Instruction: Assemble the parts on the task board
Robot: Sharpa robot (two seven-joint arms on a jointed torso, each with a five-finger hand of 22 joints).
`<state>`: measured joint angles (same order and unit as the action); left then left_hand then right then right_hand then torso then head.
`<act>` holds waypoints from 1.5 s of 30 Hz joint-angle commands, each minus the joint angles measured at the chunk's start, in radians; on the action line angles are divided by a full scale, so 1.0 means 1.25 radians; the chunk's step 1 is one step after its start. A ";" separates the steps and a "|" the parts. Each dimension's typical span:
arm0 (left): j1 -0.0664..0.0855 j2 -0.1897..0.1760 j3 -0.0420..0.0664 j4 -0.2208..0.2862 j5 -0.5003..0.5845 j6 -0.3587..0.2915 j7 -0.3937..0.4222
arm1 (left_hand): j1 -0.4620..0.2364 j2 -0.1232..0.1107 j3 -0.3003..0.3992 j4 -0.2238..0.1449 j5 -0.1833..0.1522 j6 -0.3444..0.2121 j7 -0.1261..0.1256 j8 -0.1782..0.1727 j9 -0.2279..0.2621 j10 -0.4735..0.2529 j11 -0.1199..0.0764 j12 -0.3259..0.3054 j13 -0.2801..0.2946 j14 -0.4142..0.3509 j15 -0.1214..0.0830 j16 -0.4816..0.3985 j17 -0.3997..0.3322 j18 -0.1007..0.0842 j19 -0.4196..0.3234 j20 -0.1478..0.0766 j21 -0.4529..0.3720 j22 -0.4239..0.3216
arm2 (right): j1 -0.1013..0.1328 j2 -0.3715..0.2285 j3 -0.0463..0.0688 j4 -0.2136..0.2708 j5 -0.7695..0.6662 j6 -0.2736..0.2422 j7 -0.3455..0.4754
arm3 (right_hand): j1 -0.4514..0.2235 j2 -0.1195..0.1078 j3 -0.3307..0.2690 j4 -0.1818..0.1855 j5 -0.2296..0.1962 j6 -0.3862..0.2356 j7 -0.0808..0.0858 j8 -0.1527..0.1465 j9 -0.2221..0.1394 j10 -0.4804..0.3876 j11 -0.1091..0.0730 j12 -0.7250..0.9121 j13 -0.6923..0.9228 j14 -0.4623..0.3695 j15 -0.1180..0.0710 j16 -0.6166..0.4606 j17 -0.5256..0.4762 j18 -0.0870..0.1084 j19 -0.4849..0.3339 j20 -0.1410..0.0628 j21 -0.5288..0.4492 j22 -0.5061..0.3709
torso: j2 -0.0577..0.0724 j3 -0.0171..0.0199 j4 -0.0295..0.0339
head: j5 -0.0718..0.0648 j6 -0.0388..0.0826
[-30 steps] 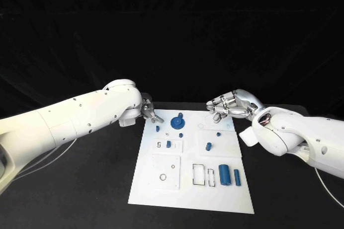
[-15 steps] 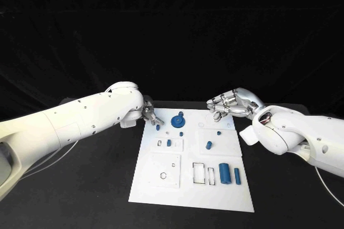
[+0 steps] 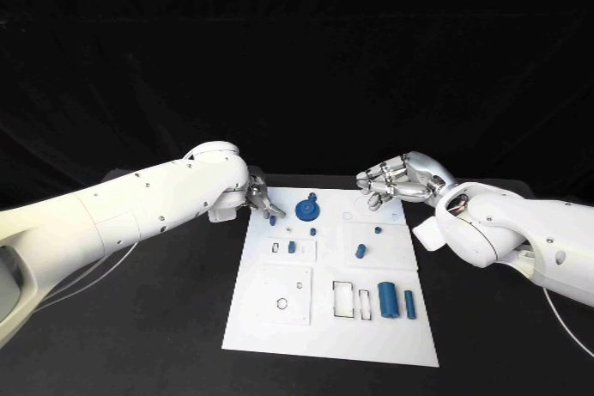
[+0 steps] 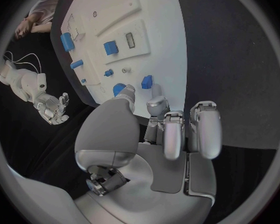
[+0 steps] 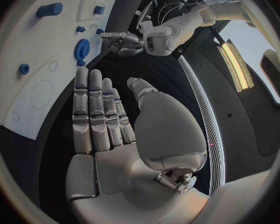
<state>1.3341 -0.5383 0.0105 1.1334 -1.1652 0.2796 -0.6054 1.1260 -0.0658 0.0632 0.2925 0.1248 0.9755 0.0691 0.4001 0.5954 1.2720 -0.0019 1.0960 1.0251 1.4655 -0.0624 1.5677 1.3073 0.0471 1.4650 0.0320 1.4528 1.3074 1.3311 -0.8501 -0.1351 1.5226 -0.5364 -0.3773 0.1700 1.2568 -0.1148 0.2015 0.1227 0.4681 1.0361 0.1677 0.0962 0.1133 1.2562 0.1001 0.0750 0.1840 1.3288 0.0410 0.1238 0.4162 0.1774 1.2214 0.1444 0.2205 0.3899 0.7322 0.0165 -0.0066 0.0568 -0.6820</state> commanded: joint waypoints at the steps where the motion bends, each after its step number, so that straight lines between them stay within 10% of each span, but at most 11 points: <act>1: 0.000 0.002 0.000 0.002 0.013 0.025 0.005 | 0.006 0.011 -0.004 -0.002 0.003 0.008 -0.001 0.004 -0.001 0.004 -0.002 0.004 0.001 0.084 -0.001 0.002 0.211 -0.002 0.012 0.004 0.006 0.047 | 0.000 0.001 0.000 0.001 -0.002 0.006 0.007 | 0.002 0.005 -0.002 -0.003 0.004 0.003 0.001 0.002 0.001 0.001 -0.002 0.003 -0.001 -0.004 -0.001 -0.003 0.001 0.003 -0.005 -0.001 -0.004 -0.001 | 0.000 0.0000 0.0001 | 0.001 -0.001; 45: 0.000 0.009 0.000 -0.019 0.035 0.028 -0.003 | 0.049 0.038 0.003 -0.004 0.004 0.004 -0.002 0.002 -0.004 -0.004 -0.003 -0.008 -0.015 0.084 -0.003 0.002 0.211 -0.002 0.012 0.002 0.006 0.048 | 0.000 0.001 0.000 0.003 -0.002 0.011 0.006 | 0.004 0.007 0.000 -0.003 0.005 0.003 0.000 0.002 0.001 0.001 -0.002 0.003 -0.001 -0.005 -0.001 -0.004 0.001 0.003 -0.005 -0.001 -0.005 -0.002 | 0.000 -0.0002 -0.0002 | 0.000 -0.003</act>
<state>1.3337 -0.5301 0.0098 1.1105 -1.1314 0.2990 -0.6100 1.1739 -0.0183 0.0635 0.2922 0.1248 0.9795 0.0664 0.4005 0.5916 1.2718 -0.0023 1.0936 1.0109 1.4655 -0.0625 1.5677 1.3079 0.0471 1.4650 0.0319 1.4586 1.3081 1.3311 -0.8500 -0.1350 1.5242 -0.5358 -0.3766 0.1696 1.2568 -0.1149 0.2015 0.1227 0.4681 1.0361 0.1677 0.0962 0.1132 1.2562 0.1002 0.0750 0.1839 1.3288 0.0410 0.1238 0.4169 0.1773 1.2214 0.1444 0.2205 0.3897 0.7323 0.0162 -0.0065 0.0566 -0.6849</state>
